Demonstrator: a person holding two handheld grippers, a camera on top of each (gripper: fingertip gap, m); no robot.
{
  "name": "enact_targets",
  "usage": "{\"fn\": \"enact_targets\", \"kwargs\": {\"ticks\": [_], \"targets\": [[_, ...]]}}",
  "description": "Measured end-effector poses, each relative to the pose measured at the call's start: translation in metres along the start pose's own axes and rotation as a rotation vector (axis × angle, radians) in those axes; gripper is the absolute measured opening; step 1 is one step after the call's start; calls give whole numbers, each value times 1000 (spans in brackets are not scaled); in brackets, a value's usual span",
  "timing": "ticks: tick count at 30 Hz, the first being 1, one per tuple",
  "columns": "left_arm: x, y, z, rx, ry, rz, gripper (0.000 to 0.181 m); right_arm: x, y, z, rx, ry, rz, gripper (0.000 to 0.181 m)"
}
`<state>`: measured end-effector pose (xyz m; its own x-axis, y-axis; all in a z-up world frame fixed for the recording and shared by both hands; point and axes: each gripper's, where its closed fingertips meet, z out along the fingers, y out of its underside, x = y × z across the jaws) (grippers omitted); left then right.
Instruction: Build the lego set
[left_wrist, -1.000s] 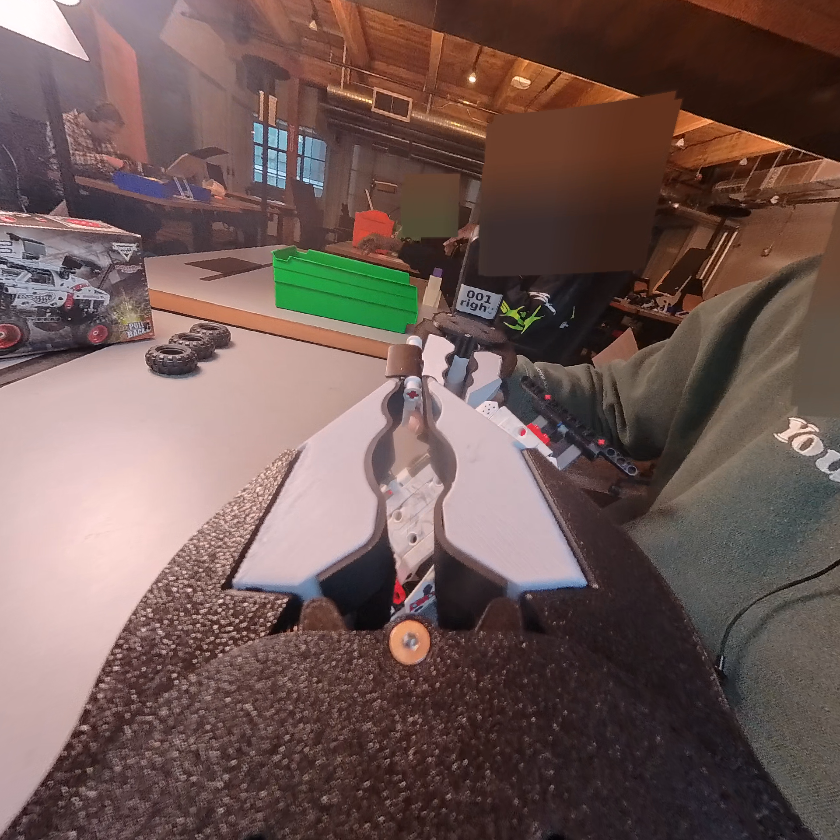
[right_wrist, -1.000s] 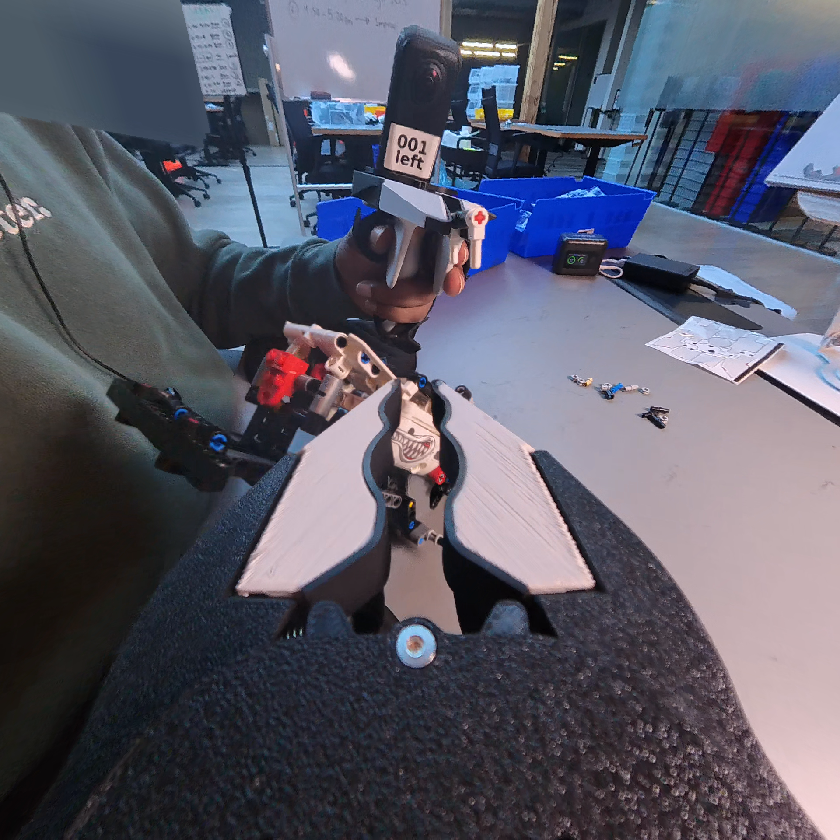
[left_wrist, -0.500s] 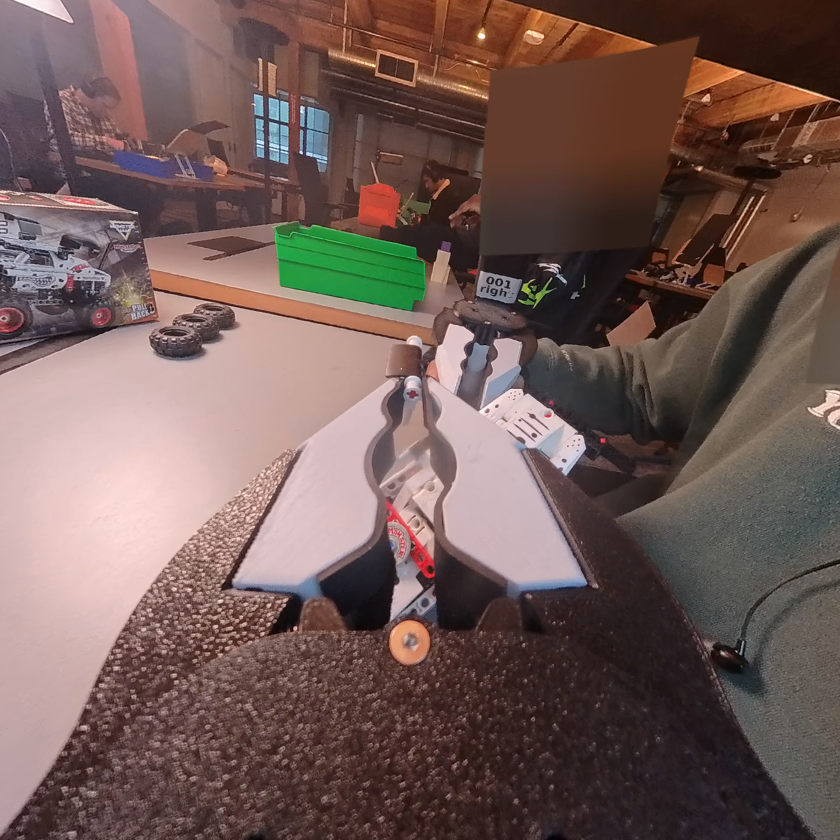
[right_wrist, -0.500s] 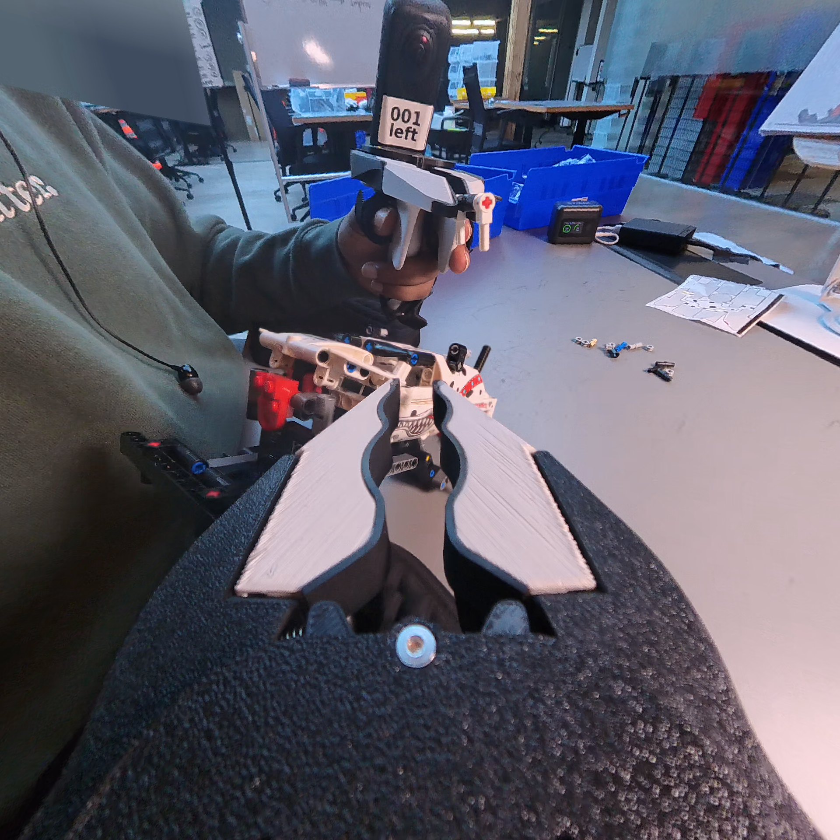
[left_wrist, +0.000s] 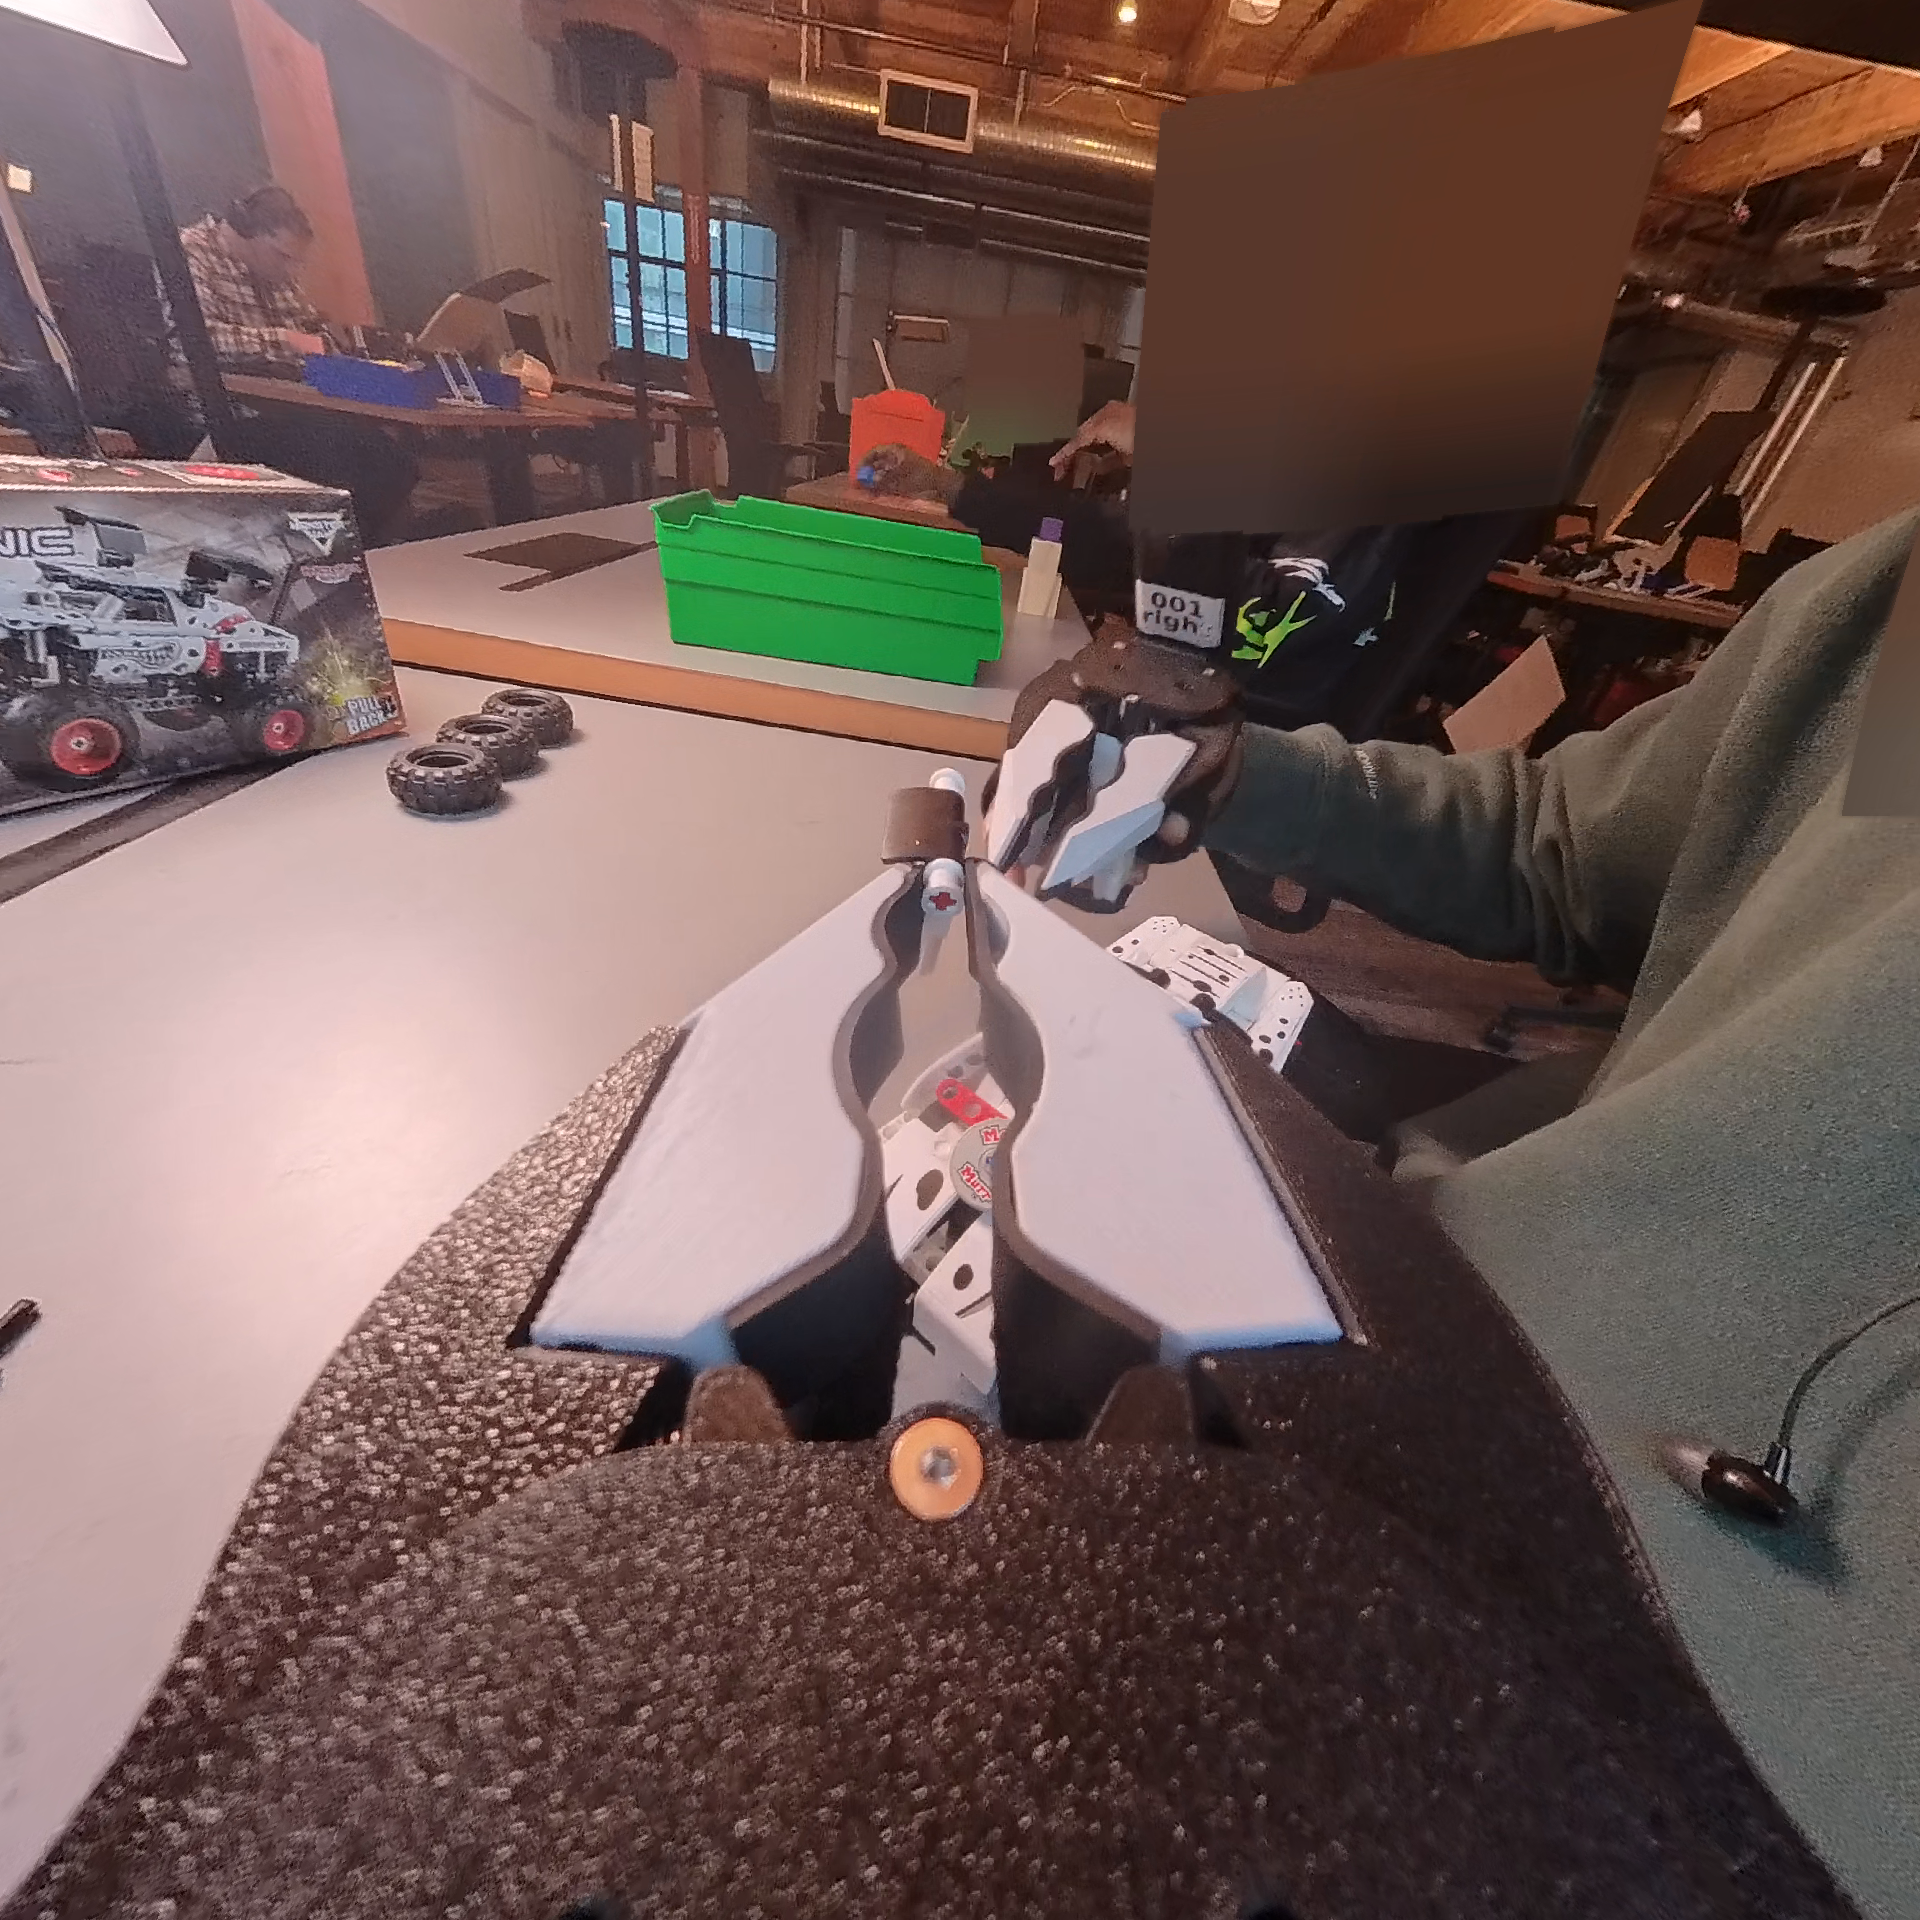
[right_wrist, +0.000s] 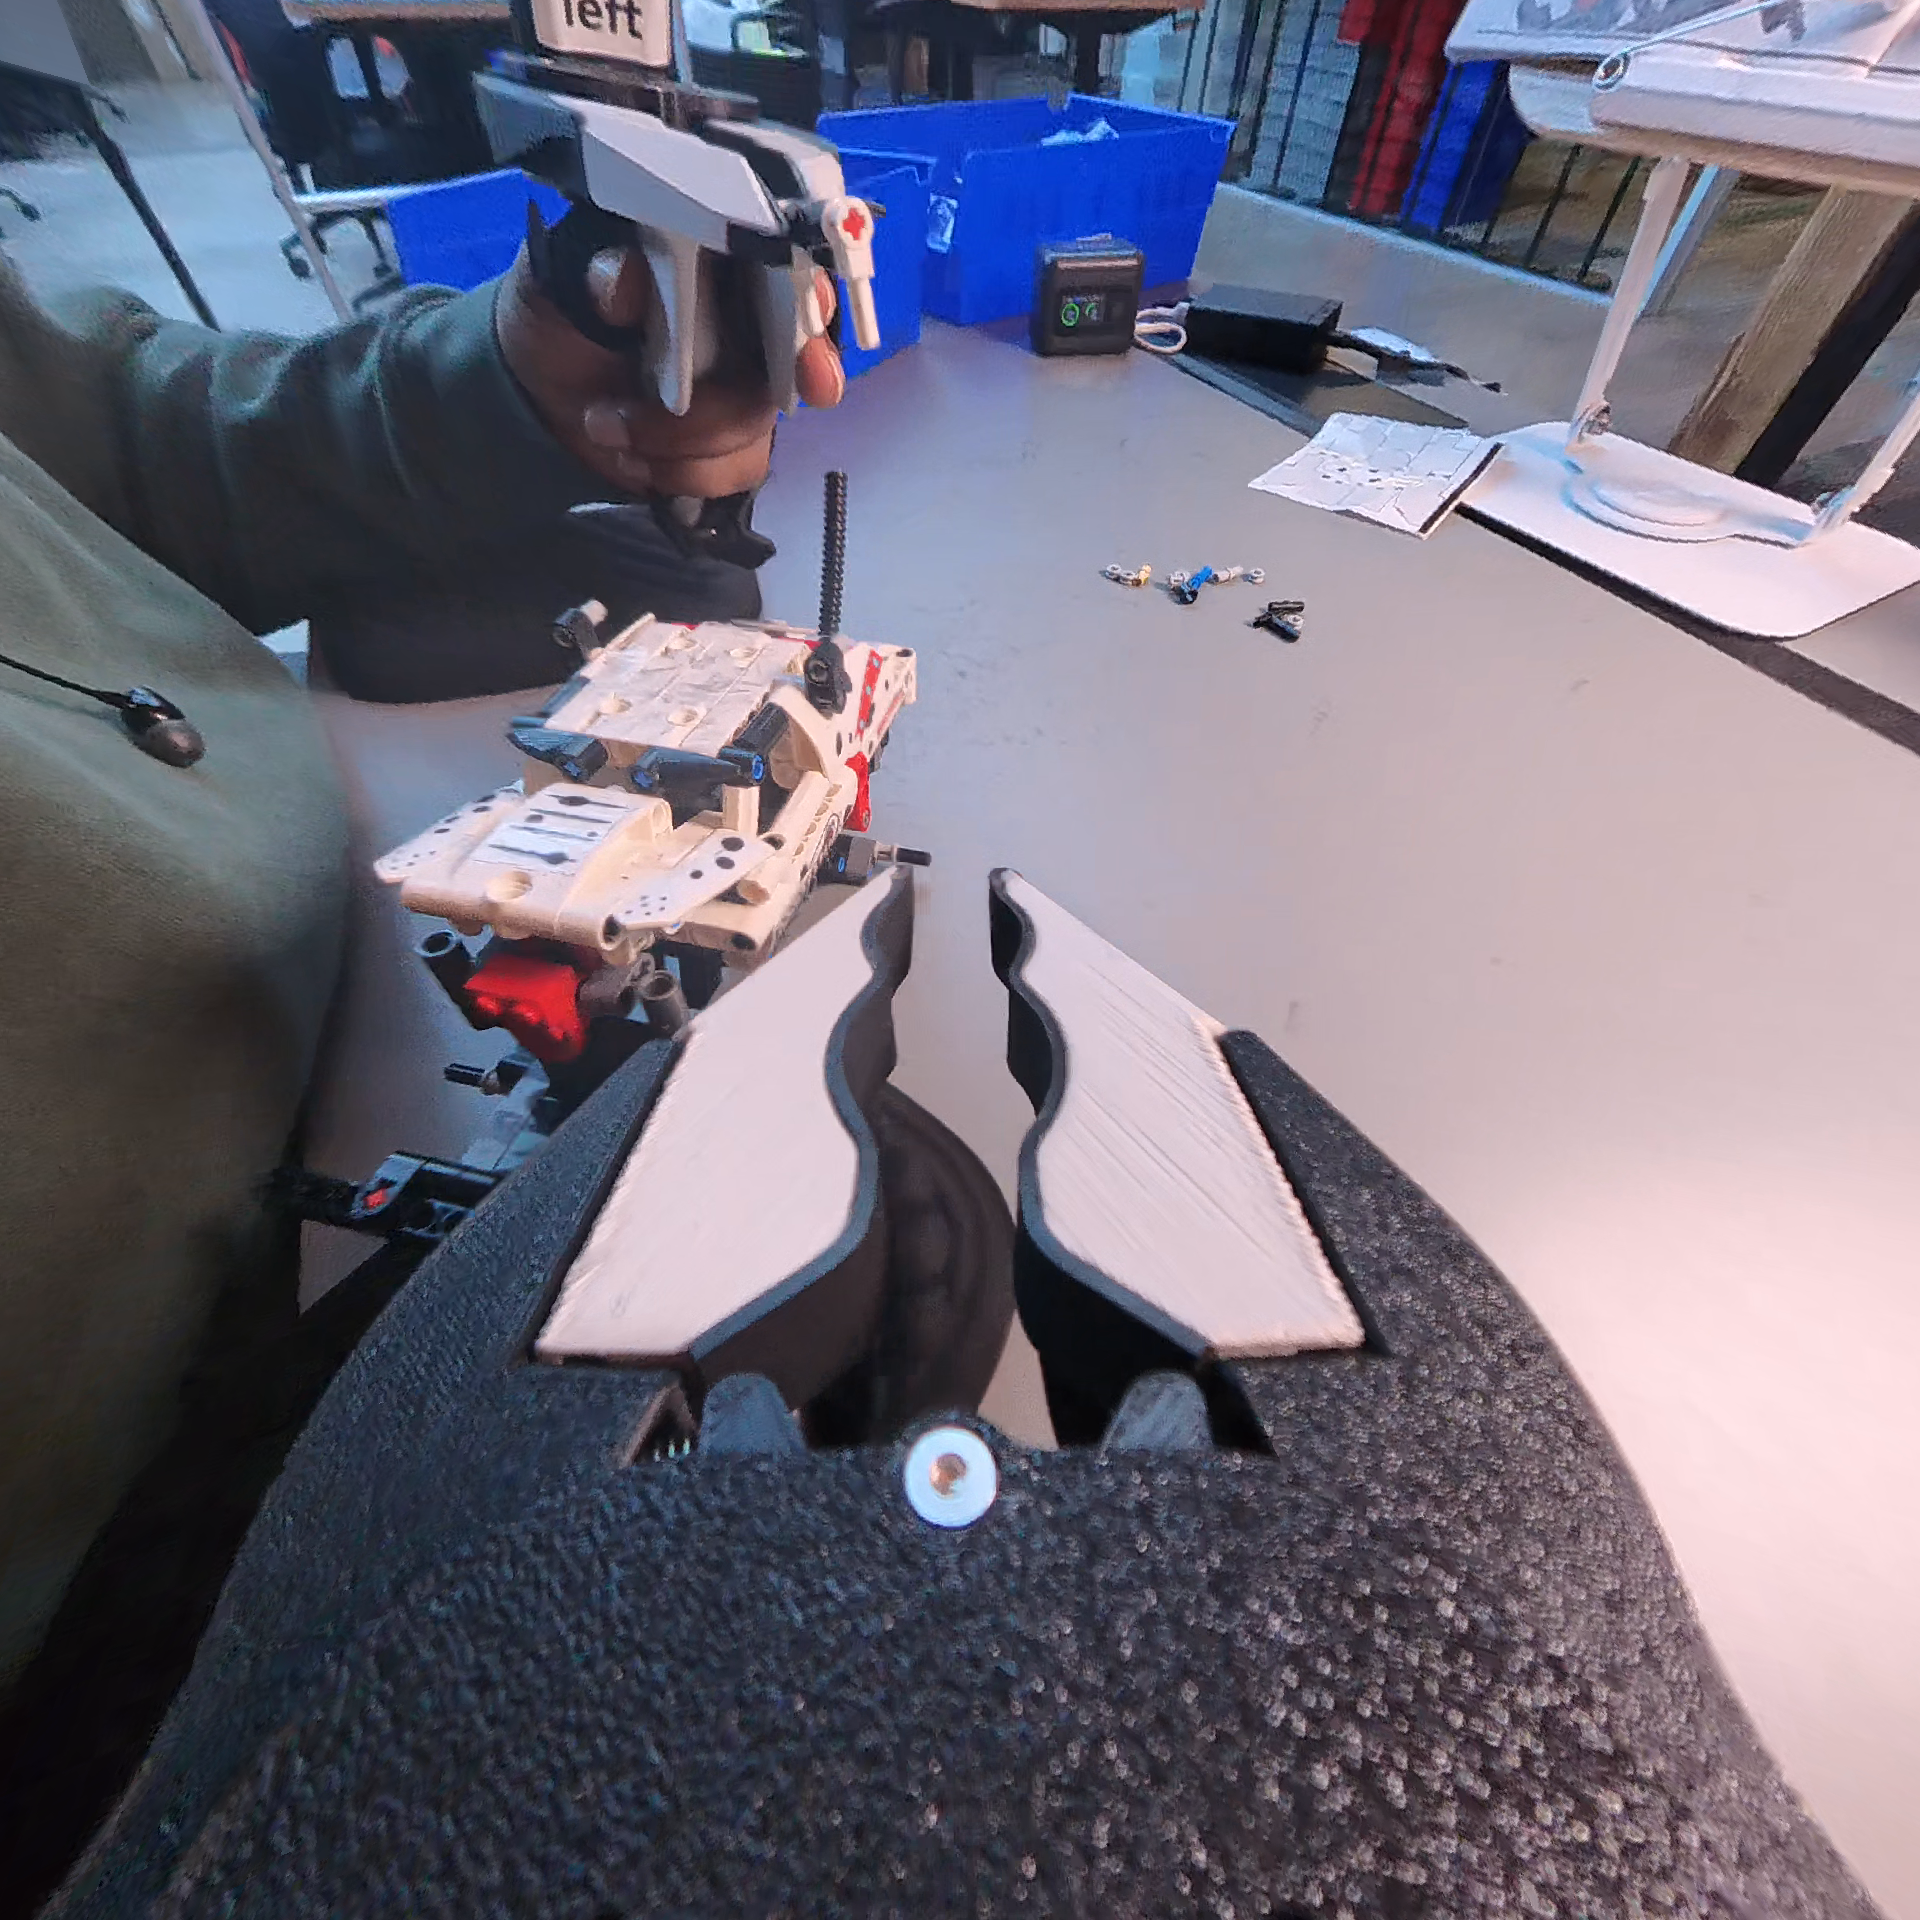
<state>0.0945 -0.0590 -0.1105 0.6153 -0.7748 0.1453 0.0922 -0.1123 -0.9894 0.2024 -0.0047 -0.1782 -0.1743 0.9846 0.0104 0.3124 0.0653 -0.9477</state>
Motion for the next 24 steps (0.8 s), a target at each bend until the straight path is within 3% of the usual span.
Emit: {"fn": "enact_targets", "kwargs": {"ticks": [2,4,6,8,13,15,24], "targets": [[-1,-3,-2,6,-17,18,5,-11,-8,-12,-17,-42,-15,23],[-3,-6,-5,19,-29,27,5,-35,-5,-25,-113,-135,-29,50],[-4,-9,-7,31,-36,30,5,-59,13,-32,-273,-180,-60,80],[-5,-10,-8,39,-44,34,5,-77,30,-29,-382,-176,-89,92],[1,-12,-5,20,-56,90,5,-76,41,22,-410,78,-76,62],[4,-12,-4,2,-79,135,5,-74,35,40,-390,120,15,62],[-5,-2,-13,-114,-305,368,5,-23,17,128,-388,333,85,66]]}}
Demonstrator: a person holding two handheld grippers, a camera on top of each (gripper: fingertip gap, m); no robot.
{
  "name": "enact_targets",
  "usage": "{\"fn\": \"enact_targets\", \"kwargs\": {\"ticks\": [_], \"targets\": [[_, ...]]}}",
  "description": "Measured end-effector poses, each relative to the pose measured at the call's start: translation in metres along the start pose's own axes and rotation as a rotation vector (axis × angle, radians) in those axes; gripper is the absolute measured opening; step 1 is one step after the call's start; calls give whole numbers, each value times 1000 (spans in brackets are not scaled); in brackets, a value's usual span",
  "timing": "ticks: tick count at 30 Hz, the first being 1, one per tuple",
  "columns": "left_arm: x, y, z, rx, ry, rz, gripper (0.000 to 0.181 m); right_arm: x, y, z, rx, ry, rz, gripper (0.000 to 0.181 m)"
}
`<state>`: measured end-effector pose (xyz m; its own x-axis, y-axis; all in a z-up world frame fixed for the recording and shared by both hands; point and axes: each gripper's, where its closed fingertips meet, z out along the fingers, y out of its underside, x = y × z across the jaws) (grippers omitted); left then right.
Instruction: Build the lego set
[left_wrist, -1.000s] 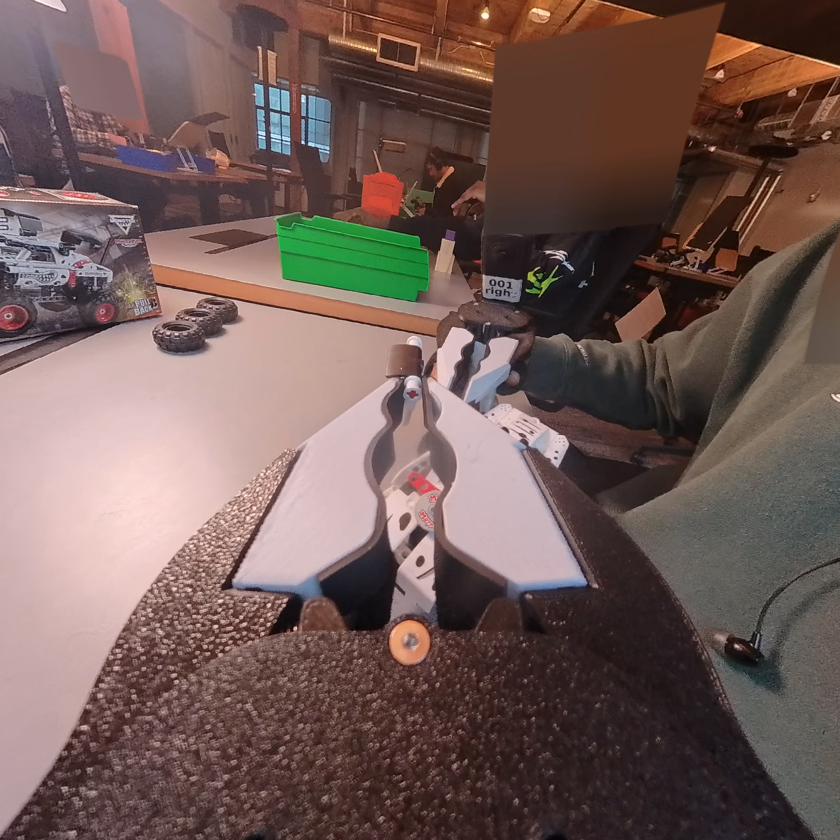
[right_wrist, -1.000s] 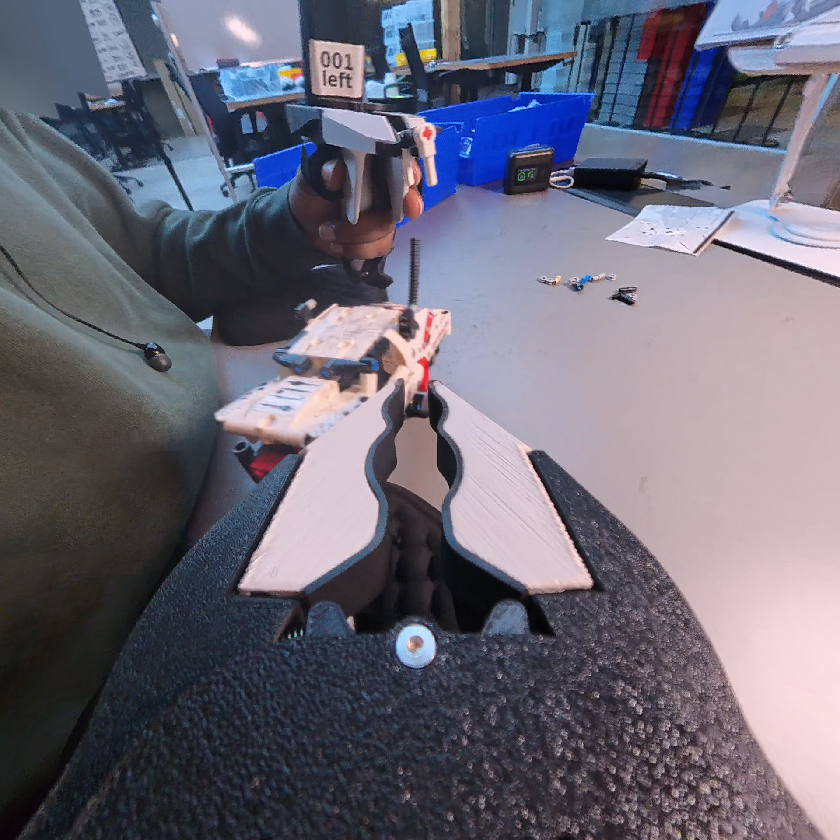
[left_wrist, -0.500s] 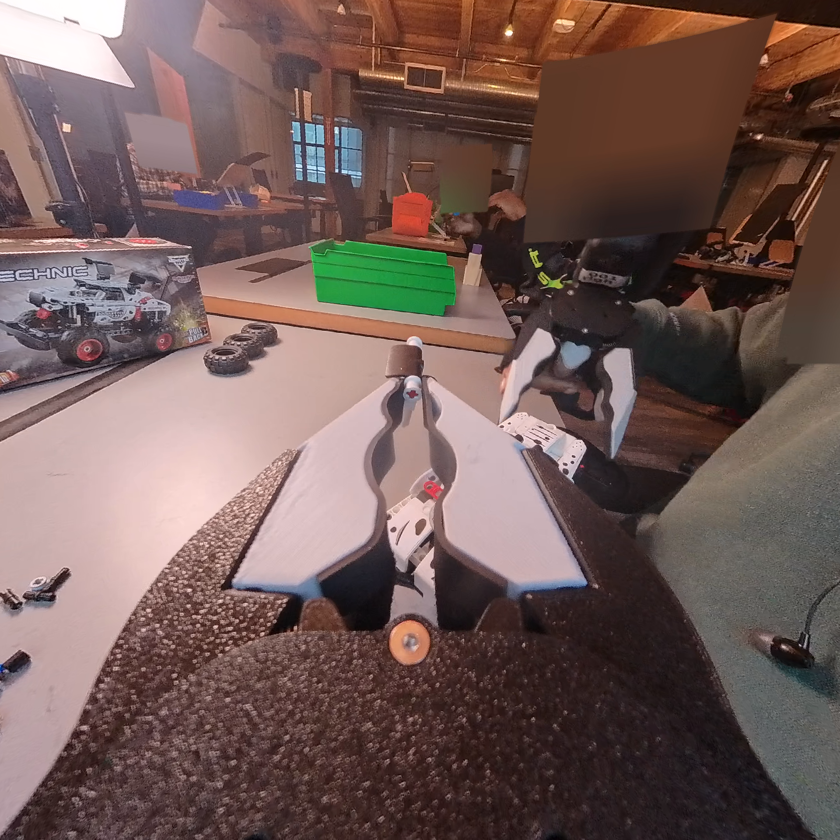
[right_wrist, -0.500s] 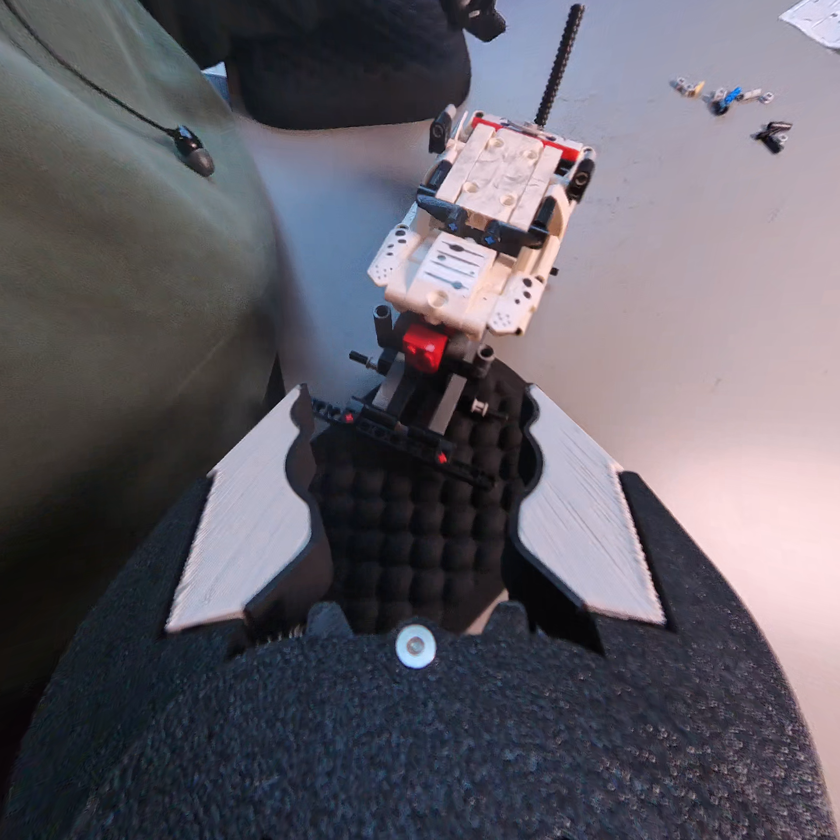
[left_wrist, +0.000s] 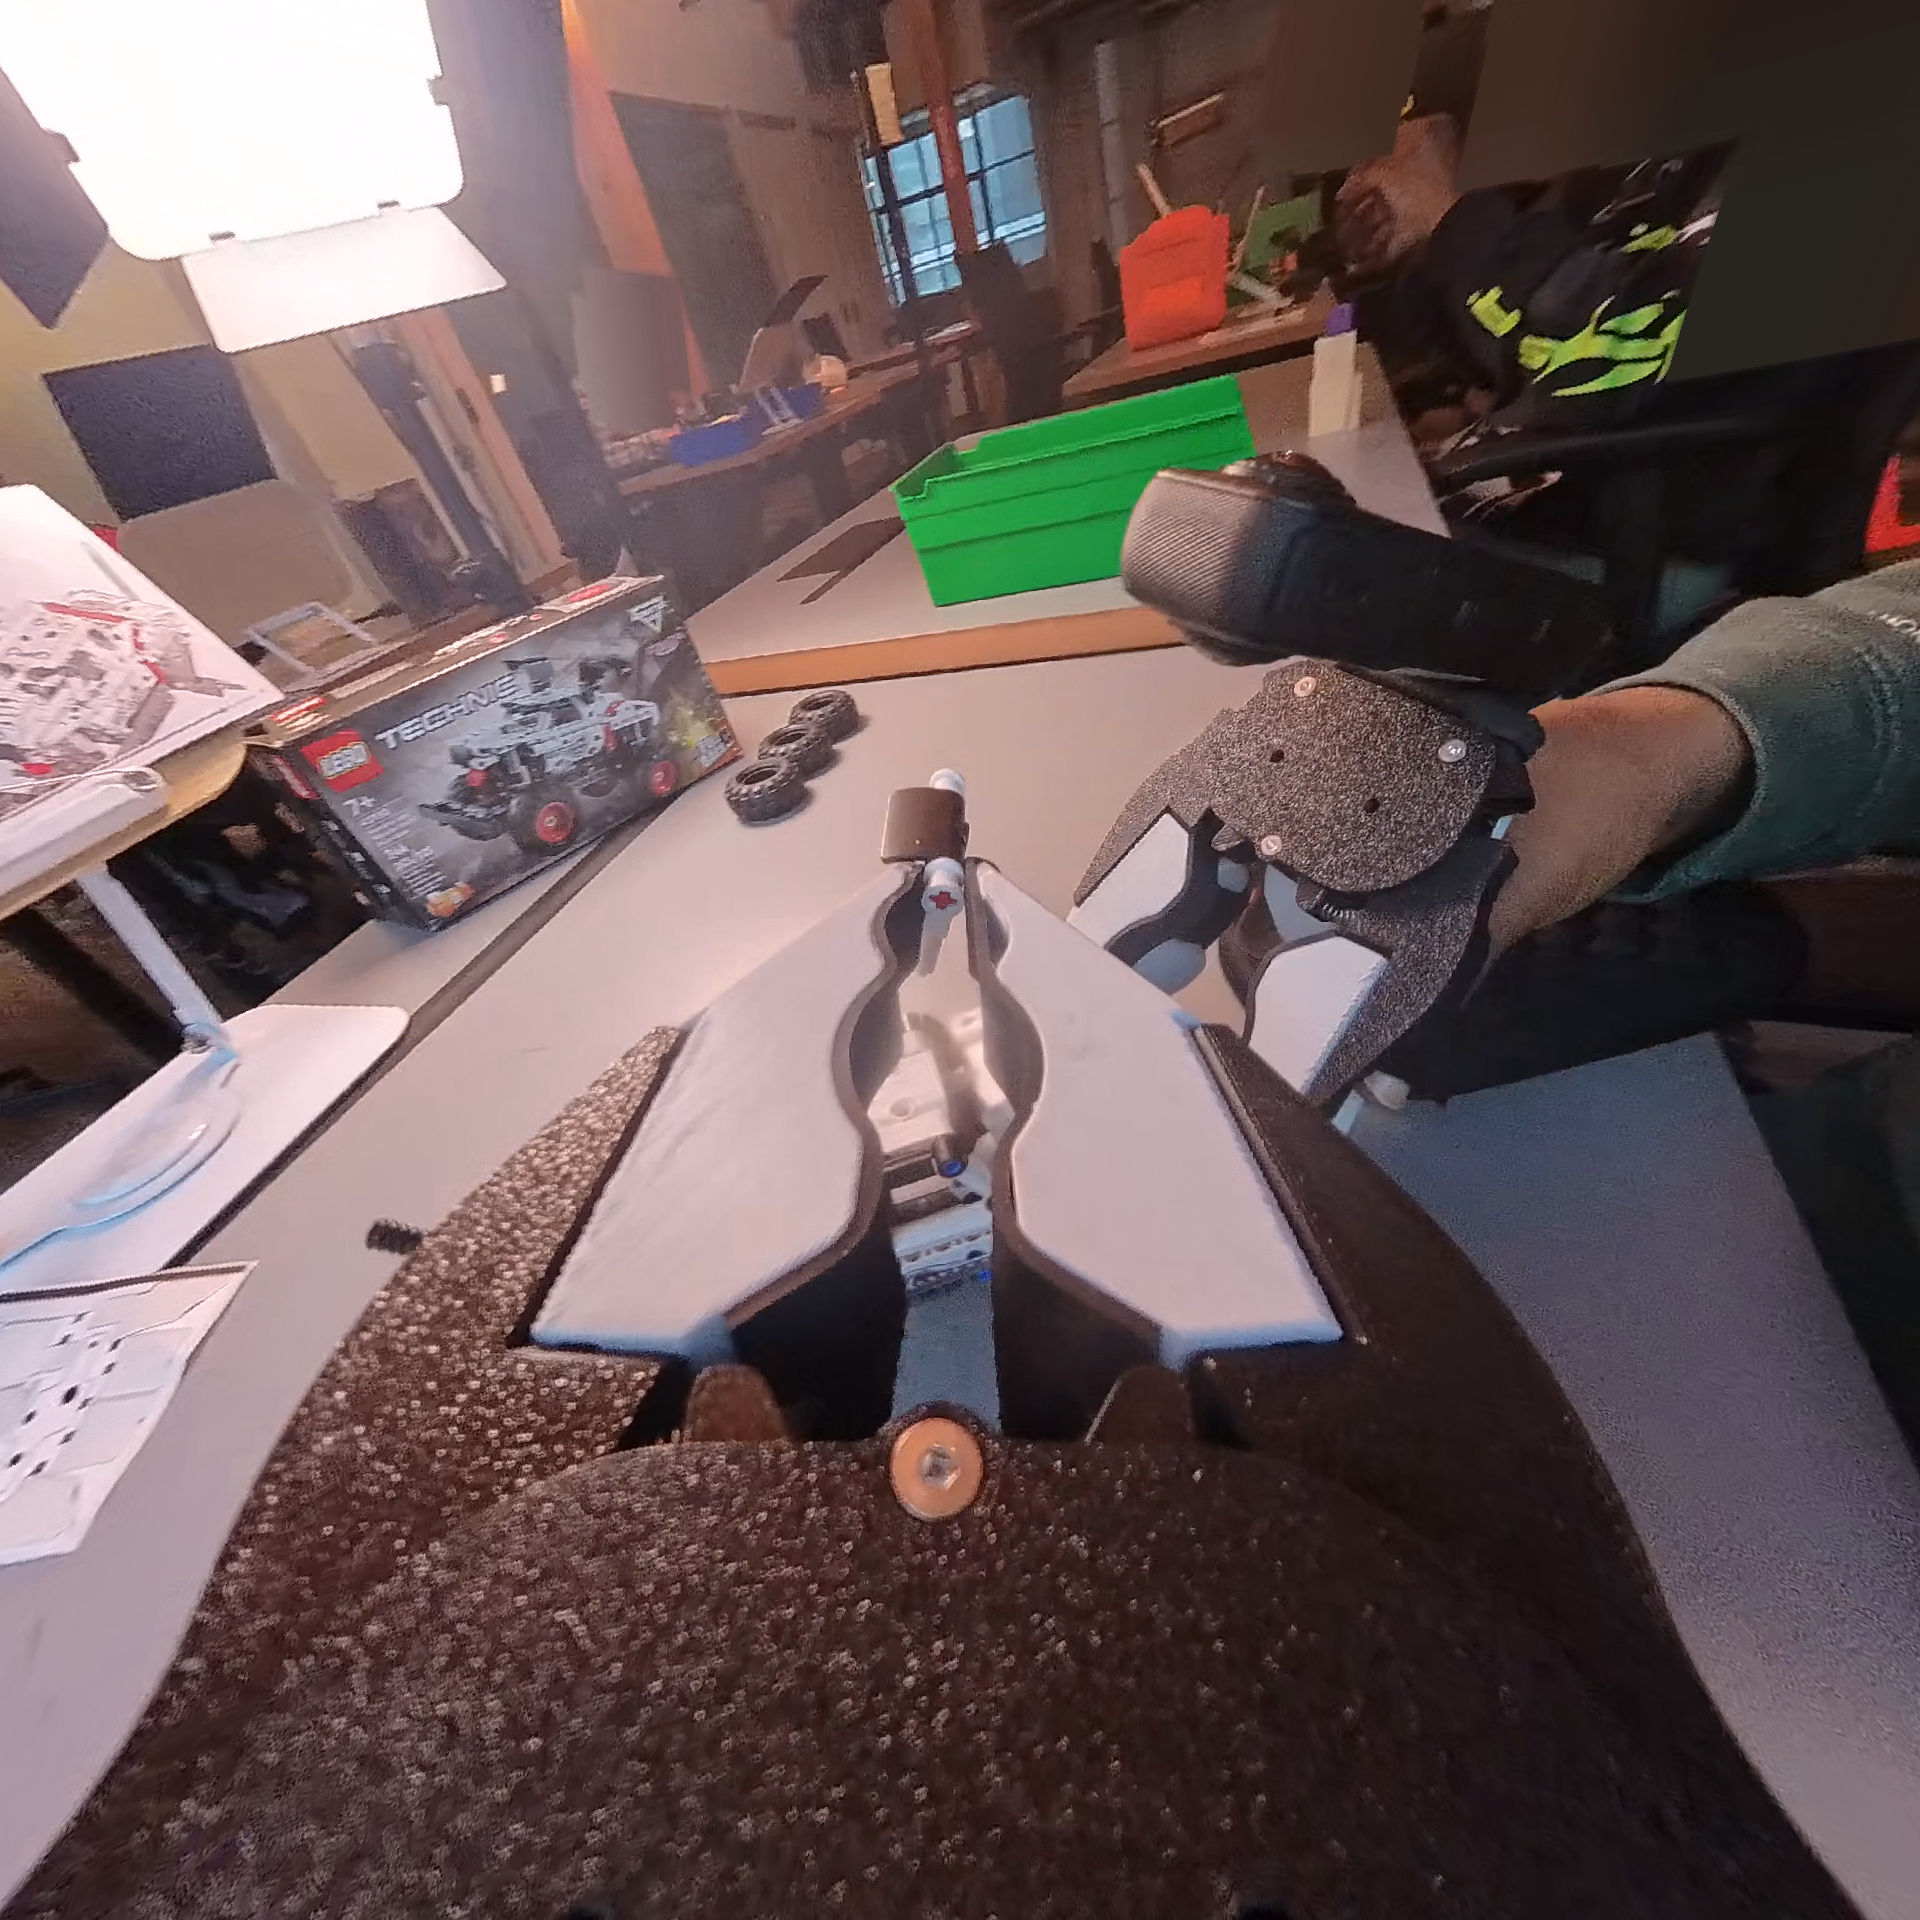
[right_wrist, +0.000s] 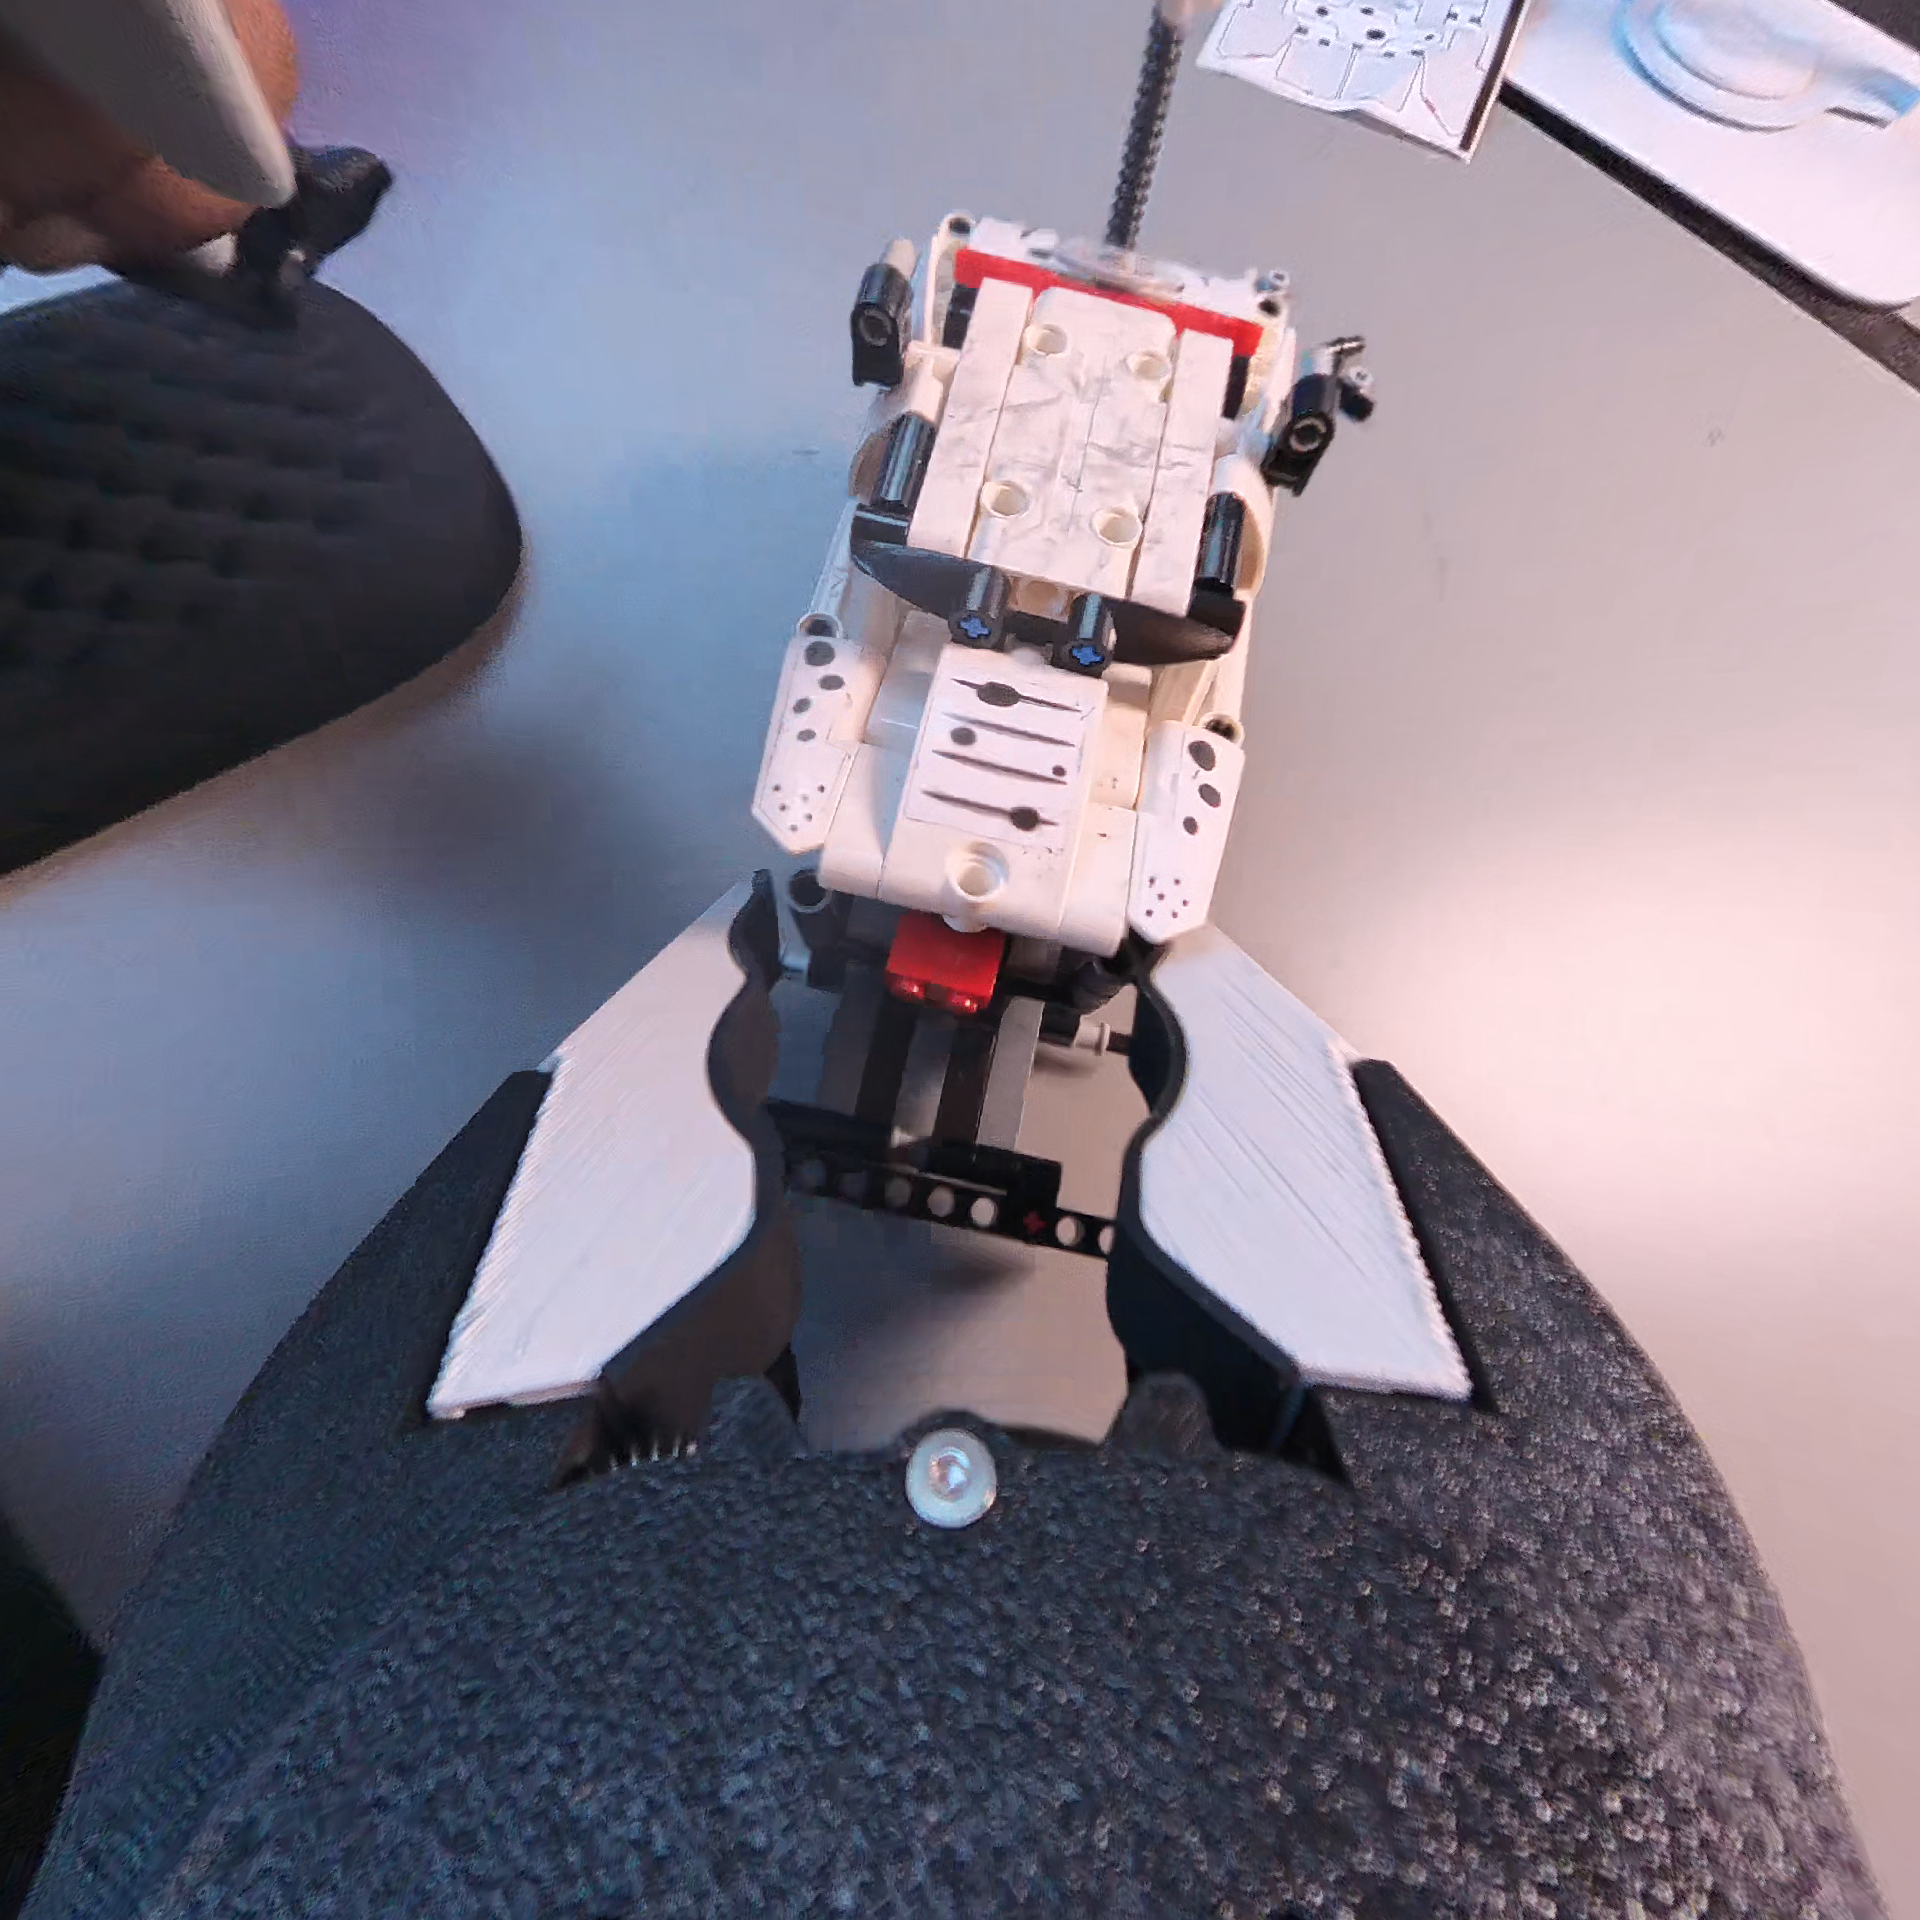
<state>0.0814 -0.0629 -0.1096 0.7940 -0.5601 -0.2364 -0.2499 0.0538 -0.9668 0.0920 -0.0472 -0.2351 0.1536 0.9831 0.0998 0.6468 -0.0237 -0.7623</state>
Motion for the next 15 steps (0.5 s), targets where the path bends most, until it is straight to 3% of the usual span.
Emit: {"fn": "enact_targets", "kwargs": {"ticks": [2,5,7,10,15], "targets": [[-6,7,-4,-29,-44,25,5,-5,-4,16,-24,-15,-34,85],[-8,19,-14,-82,-84,76,5,-10,-10,10,6,-54,-91,91],[-3,29,-19,-122,-96,152,5,-16,-14,-9,74,-139,-118,84],[6,38,-22,-173,-154,371,5,-13,-19,-43,214,-198,-165,46],[33,45,-11,-240,-212,789,5,-17,-38,-88,430,-267,-89,40]]}}
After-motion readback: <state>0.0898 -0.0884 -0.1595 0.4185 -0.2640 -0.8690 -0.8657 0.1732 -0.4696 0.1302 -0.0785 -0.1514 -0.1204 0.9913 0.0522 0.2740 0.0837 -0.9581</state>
